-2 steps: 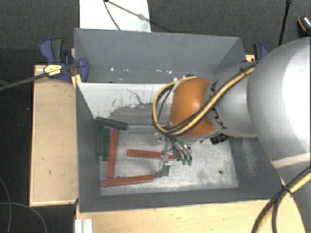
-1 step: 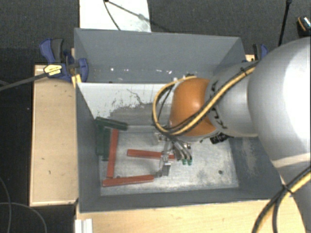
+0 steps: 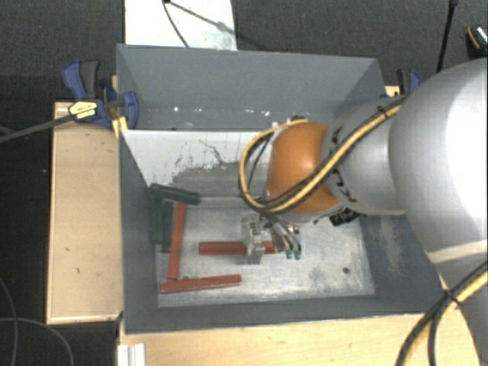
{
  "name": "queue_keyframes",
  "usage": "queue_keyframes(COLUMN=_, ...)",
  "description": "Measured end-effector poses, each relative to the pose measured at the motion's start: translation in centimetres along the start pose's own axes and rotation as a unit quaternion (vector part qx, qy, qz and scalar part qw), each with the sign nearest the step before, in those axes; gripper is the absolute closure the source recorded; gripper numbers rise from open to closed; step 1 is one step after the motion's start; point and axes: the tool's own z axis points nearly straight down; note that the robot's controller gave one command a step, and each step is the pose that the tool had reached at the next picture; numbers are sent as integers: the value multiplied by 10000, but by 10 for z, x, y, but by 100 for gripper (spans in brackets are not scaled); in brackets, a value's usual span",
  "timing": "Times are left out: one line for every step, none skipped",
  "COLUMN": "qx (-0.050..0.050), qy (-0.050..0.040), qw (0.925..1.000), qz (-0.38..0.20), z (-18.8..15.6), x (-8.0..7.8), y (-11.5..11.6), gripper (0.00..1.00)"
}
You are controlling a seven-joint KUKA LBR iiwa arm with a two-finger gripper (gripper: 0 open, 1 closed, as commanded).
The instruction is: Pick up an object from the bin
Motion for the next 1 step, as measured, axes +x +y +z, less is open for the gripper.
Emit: queue_keyframes(qx=-5, qy=-35, qw=10000, qz=-27, z=-43, x=-2, y=0, gripper=100)
